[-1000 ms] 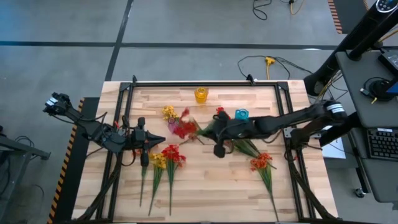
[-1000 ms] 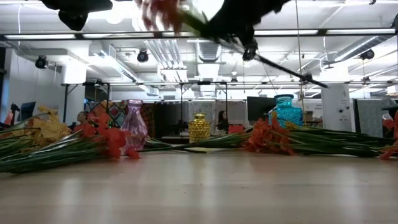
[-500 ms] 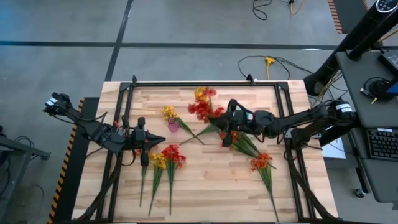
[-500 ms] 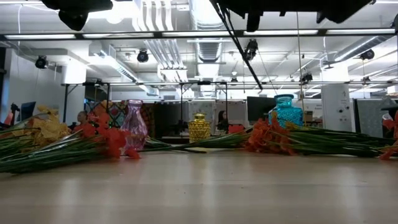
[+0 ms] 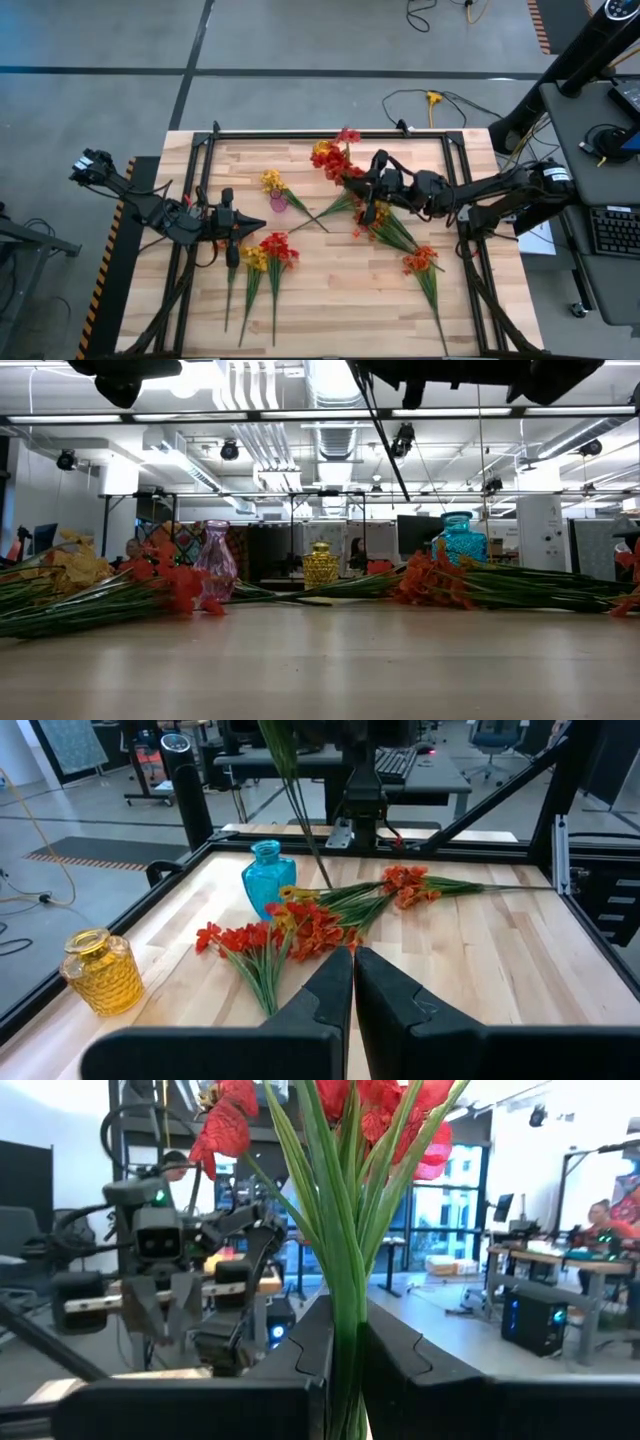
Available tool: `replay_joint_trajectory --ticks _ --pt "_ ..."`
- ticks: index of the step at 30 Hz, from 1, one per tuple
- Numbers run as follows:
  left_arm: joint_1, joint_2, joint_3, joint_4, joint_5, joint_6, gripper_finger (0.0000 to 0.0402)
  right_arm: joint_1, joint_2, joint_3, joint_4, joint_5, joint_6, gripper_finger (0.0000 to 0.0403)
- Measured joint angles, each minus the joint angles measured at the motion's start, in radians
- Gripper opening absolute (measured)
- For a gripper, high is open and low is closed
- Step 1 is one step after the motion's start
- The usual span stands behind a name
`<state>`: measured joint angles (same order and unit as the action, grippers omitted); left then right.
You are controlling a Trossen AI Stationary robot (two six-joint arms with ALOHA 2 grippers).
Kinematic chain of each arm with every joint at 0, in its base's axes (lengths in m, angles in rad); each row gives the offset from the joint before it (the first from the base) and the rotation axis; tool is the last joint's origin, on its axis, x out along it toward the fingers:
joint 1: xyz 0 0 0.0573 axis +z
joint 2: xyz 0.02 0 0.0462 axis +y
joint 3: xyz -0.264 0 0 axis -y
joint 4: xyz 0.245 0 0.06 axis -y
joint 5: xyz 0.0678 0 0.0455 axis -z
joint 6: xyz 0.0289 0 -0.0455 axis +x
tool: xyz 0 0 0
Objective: Sort flowers into vase by color
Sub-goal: Put the center red flower into the blue vase
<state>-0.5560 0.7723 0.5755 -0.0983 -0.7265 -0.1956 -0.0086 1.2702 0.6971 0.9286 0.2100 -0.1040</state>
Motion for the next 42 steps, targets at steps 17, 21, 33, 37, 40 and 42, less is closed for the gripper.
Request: replay_joint_trajectory --ticks 17,21,33,37,40,42 --pt "0.000 0.000 0.000 0.026 0.000 0.007 0.0000 -0.024 -0.051 -0.193 0.471 -0.086 0.002 0.0027" --pt "0.000 0.000 0.000 0.055 -0.001 0.031 0.0000 -0.042 -0.044 -0.206 0.513 -0.079 0.014 0.0027" --pt "0.000 0.000 0.000 0.062 0.000 0.034 0.0000 -0.051 -0.158 -0.183 0.393 0.406 -0.230 0.0027" --pt "0.000 0.000 0.000 0.062 0.000 0.040 0.0000 -0.049 -0.240 -0.183 0.303 0.537 -0.275 0.0027" --pt "0.000 0.001 0.000 0.061 0.000 0.048 0.0000 -0.049 -0.294 -0.183 0.203 0.576 -0.294 0.0027" --pt "0.000 0.000 0.000 0.061 0.000 0.049 0.0000 -0.050 -0.323 -0.186 0.169 0.576 -0.287 0.0027"
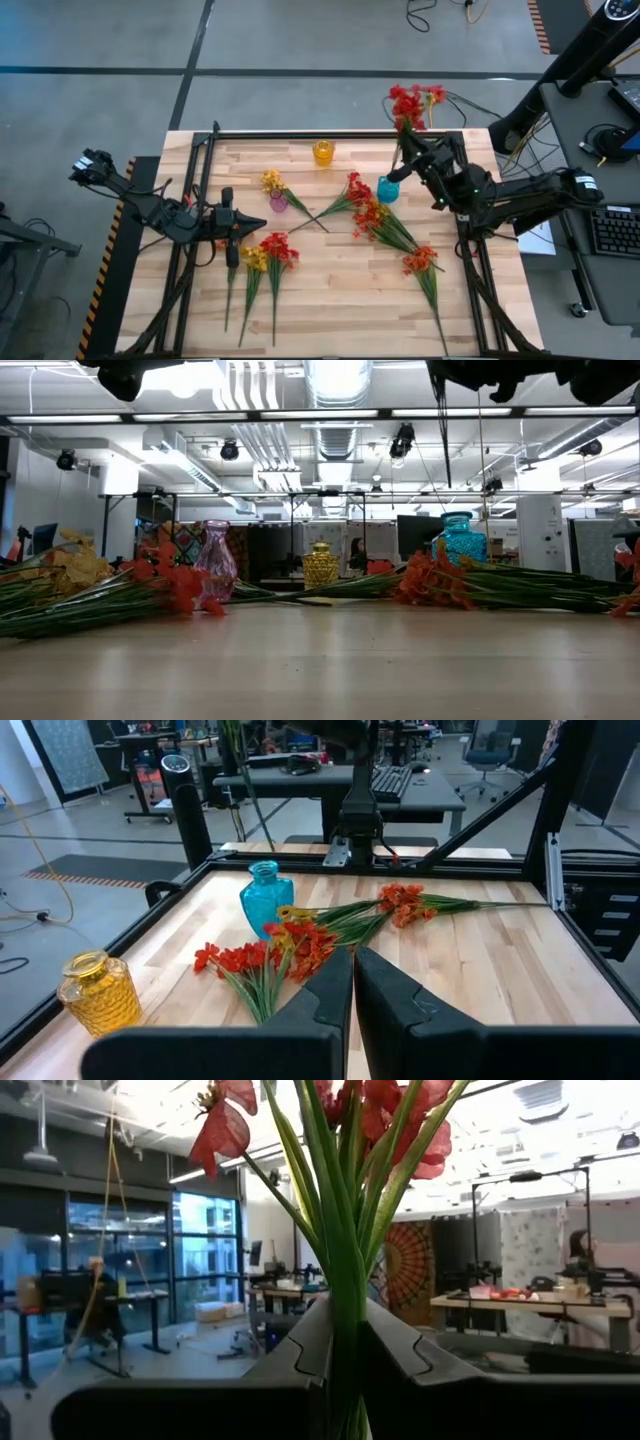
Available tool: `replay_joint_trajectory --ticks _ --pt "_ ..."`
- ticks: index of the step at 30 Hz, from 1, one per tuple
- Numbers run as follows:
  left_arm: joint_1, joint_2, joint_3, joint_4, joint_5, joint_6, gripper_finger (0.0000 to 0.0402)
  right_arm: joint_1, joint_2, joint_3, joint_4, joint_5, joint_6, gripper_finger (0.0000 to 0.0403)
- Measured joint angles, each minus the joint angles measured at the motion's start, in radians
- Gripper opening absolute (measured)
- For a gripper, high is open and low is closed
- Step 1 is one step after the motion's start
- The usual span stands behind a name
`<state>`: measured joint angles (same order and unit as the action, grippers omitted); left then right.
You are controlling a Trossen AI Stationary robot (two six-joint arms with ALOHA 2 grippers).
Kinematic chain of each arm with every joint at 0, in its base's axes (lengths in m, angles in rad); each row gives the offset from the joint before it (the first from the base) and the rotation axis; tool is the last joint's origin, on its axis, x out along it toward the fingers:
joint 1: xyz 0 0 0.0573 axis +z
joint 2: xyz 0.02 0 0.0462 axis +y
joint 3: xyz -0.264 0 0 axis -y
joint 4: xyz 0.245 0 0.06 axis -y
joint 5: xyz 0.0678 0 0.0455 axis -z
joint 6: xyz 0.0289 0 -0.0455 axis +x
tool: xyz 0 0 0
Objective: Sort flowers into vase by color
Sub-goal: Put the center red flower into the blue vase
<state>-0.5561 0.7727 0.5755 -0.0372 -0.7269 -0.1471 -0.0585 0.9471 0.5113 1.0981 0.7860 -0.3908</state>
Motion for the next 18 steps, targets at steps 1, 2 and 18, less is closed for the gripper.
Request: replay_joint_trajectory --ticks 1,2,18 --pt "0.000 0.000 0.000 0.000 0.000 0.000 0.0000 -0.001 -0.009 -0.004 -0.005 0.000 0.002 0.0027" --pt "0.000 0.000 0.000 0.000 0.000 0.000 0.0000 -0.001 -0.016 -0.010 -0.008 0.000 -0.004 0.0027" --pt "0.000 0.000 0.000 0.003 0.000 0.004 0.0000 -0.077 -0.016 -0.124 0.068 -0.133 -0.008 0.0027"
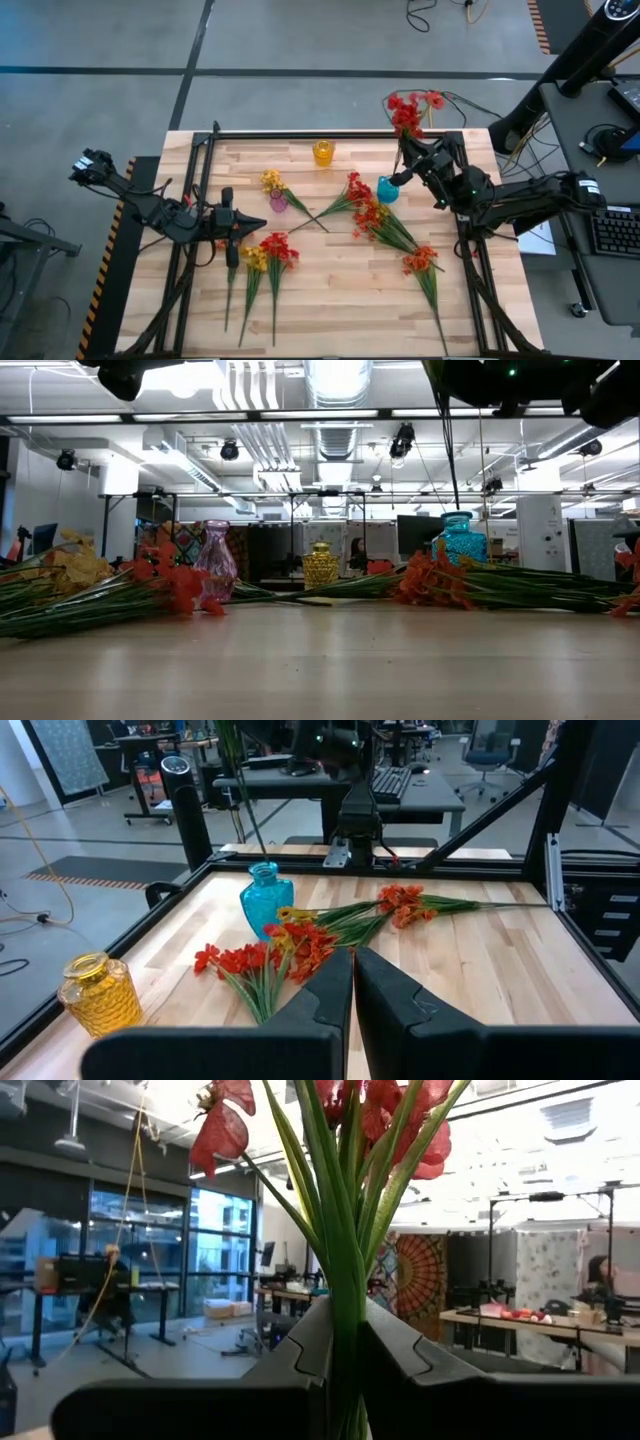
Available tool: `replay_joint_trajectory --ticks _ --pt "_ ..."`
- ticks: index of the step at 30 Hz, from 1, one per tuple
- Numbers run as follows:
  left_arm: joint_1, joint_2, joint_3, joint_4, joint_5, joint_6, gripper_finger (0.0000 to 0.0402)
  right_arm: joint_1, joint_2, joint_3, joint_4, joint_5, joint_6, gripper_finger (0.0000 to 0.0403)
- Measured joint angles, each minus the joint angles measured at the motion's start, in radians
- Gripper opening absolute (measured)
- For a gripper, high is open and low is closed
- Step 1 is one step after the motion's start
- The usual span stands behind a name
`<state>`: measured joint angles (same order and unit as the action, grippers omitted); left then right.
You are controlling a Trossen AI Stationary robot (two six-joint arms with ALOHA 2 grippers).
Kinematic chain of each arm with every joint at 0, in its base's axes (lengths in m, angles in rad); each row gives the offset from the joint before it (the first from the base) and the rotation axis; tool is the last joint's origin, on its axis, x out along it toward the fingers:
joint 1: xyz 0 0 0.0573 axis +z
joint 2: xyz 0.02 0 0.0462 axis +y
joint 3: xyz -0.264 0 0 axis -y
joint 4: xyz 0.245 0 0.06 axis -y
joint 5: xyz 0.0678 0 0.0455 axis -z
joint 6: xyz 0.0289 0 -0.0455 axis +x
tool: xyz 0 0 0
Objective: Sort flowers into vase by color
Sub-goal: Put the center red flower into the blue vase
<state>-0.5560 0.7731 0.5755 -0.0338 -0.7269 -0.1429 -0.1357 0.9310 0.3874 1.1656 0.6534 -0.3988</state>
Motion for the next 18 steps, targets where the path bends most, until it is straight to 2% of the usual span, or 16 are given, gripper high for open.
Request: replay_joint_trajectory --ticks 18 --pt "0.000 0.000 0.000 0.006 0.000 0.000 0.0000 -0.075 0.021 -0.050 0.029 -0.033 0.087 0.0027"
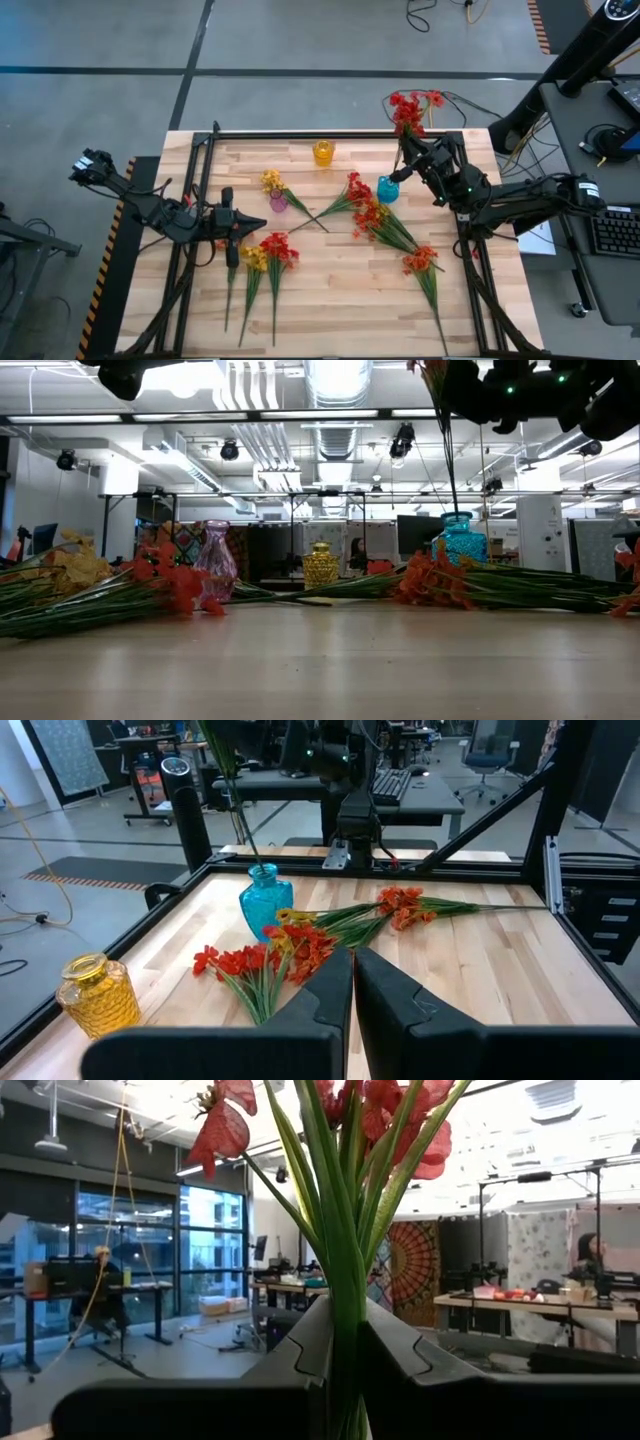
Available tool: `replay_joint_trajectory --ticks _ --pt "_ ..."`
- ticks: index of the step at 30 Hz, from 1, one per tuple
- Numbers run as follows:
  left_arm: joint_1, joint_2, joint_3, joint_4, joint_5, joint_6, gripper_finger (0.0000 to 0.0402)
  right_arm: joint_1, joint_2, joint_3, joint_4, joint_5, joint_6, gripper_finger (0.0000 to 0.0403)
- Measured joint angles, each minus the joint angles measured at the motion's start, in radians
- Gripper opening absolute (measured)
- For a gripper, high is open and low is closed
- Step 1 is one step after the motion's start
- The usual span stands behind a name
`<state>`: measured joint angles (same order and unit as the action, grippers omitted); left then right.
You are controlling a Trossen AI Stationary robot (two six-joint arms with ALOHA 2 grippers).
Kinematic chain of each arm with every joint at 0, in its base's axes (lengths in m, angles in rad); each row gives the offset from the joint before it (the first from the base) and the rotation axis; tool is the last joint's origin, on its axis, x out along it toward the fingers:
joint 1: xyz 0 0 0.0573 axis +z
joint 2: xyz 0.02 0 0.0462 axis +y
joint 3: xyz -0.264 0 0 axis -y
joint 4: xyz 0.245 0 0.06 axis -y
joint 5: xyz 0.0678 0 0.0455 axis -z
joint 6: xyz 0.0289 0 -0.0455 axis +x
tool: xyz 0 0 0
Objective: Sort flowers into vase by color
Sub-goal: Put the center red flower into the blue vase
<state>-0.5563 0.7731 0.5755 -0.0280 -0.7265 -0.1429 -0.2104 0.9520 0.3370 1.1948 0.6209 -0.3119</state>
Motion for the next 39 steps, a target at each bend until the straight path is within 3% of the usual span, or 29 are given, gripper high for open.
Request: replay_joint_trajectory --ticks 10,39 --pt "0.000 0.000 0.000 -0.001 0.000 0.000 0.0000 0.000 0.000 0.000 -0.011 0.008 0.014 0.0045" --pt "0.000 0.000 0.000 -0.002 0.000 0.000 0.0000 0.001 0.000 -0.001 -0.146 0.010 0.114 0.0165"
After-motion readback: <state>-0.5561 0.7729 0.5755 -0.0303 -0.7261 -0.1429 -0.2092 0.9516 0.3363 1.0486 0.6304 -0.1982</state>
